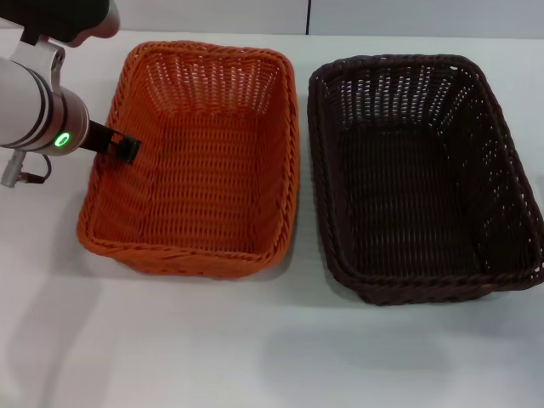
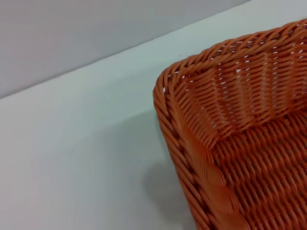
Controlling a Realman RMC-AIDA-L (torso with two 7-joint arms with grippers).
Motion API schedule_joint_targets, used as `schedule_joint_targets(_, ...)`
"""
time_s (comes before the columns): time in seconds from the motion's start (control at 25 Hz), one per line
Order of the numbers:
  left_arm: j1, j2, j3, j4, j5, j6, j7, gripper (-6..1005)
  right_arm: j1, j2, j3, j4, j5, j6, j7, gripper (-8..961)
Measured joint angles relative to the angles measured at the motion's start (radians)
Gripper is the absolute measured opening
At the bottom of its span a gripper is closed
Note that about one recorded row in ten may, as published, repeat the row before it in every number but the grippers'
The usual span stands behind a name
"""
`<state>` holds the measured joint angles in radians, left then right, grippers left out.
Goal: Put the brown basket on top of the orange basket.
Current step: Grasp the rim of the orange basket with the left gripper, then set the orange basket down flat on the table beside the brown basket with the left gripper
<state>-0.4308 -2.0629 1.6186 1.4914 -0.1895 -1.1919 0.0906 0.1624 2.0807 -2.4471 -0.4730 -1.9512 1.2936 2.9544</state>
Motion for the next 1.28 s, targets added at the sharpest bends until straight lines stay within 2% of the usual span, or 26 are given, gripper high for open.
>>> schedule_joint_targets(0.12,-0.002,-0.001,-0.030,0.000,-0.005,0.008,0.040,318,0.002,0.000,0.000,0.002,0.000,0.002,0.000,767)
schedule_joint_targets(0.16,-0.003,-0.001,-0.053,0.000,-0.019,0.011,0.072,309,0.003,-0.001,0.000,0.002,0.000,0.003,0.000,767)
schedule_joint_targets(0.2,-0.004,0.001,-0.124,-0.001,-0.089,0.021,0.183,300,0.004,-0.002,0.000,0.003,0.000,0.008,0.000,767)
schedule_joint_targets(0.24,-0.004,0.001,-0.124,-0.001,-0.089,0.021,0.183,290,0.004,-0.002,0.000,0.003,0.000,0.008,0.000,767)
schedule_joint_targets(0.36,-0.023,0.002,-0.291,-0.028,-0.264,0.029,0.414,259,0.005,-0.002,0.001,0.004,0.000,0.019,0.000,767)
schedule_joint_targets(0.48,-0.062,0.005,-0.430,-0.060,-0.315,0.008,0.517,227,0.006,-0.002,0.000,0.004,-0.003,0.037,0.000,767)
schedule_joint_targets(0.6,-0.153,0.010,-0.603,-0.106,-0.360,-0.095,0.704,206,0.002,-0.003,0.001,0.002,-0.004,0.068,0.000,767)
schedule_joint_targets(0.64,-0.153,0.010,-0.603,-0.106,-0.360,-0.095,0.704,199,0.002,-0.003,0.001,0.002,-0.004,0.068,0.000,767)
schedule_joint_targets(0.72,-0.198,0.016,-0.671,-0.116,-0.393,-0.156,0.791,184,-0.001,-0.004,0.000,0.000,-0.005,0.077,0.000,768)
schedule_joint_targets(0.84,-0.256,0.036,-0.740,-0.124,-0.448,-0.233,0.871,170,-0.004,-0.004,0.000,0.000,-0.005,0.085,0.000,768)
schedule_joint_targets(0.96,-0.289,0.051,-0.767,-0.133,-0.489,-0.280,0.917,170,-0.007,-0.003,0.000,0.001,-0.003,0.090,0.000,768)
schedule_joint_targets(1.28,-0.345,0.055,-0.826,-0.157,-0.520,-0.361,1.037,169,-0.014,0.000,0.000,-0.004,-0.002,0.092,-0.001,768)
